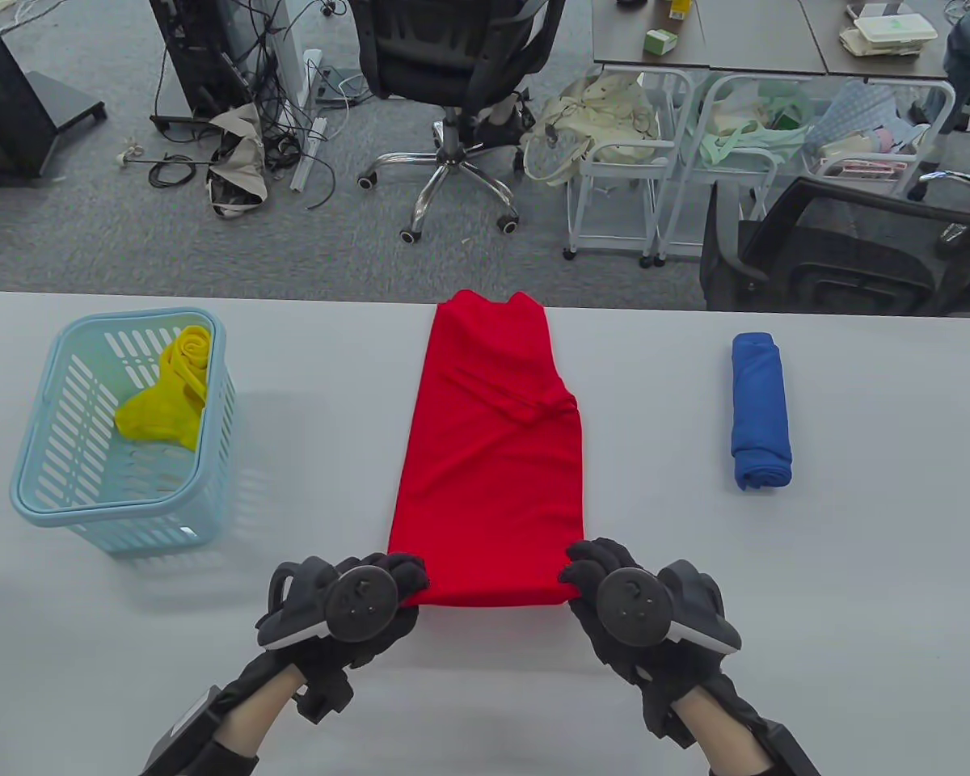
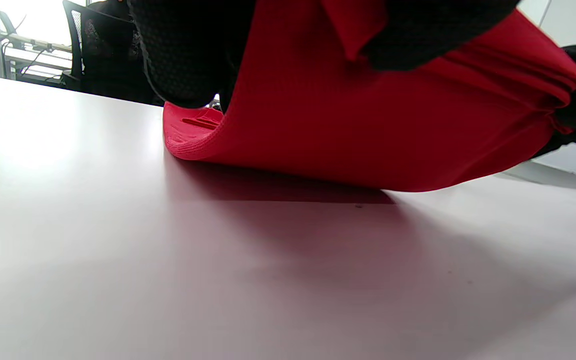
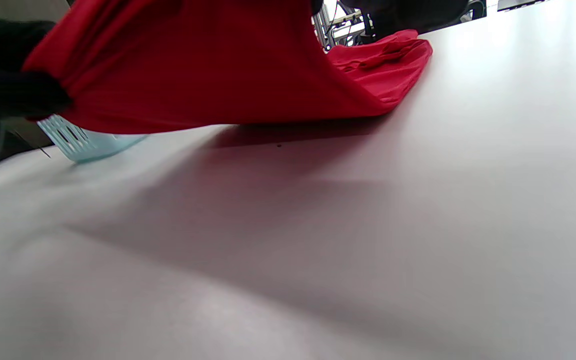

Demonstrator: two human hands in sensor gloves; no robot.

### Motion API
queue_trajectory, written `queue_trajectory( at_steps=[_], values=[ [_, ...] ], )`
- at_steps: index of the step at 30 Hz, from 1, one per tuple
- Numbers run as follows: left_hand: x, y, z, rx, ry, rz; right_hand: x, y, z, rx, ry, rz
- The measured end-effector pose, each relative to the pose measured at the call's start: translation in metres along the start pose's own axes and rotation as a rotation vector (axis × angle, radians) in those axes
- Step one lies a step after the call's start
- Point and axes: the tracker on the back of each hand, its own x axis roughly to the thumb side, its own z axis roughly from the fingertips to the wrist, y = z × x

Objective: Roll t-shirt into tight roll

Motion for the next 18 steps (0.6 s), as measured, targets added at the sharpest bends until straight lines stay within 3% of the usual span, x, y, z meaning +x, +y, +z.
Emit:
queue_trajectory(
  at_steps=[3,5,8,10,15,18],
  values=[
    [-0.005,0.005,-0.001,0.061,-0.014,0.034,-0.004,-0.002,-0.002,0.007,-0.014,-0.111],
    [-0.009,0.005,-0.002,0.074,-0.014,0.066,-0.005,-0.003,-0.002,-0.009,-0.002,-0.101],
    [-0.014,0.003,-0.005,0.071,-0.021,0.1,-0.002,-0.006,0.001,-0.136,0.029,-0.029],
    [-0.016,0.001,-0.006,0.073,-0.02,0.135,-0.001,-0.006,0.0,-0.139,0.045,-0.011],
    [-0.026,-0.006,-0.011,-0.009,-0.019,0.285,-0.009,-0.001,-0.004,-0.095,0.054,-0.13],
    [-0.027,-0.01,-0.014,-0.146,-0.031,0.366,-0.014,0.0,-0.006,-0.074,0.06,-0.227]
  ],
)
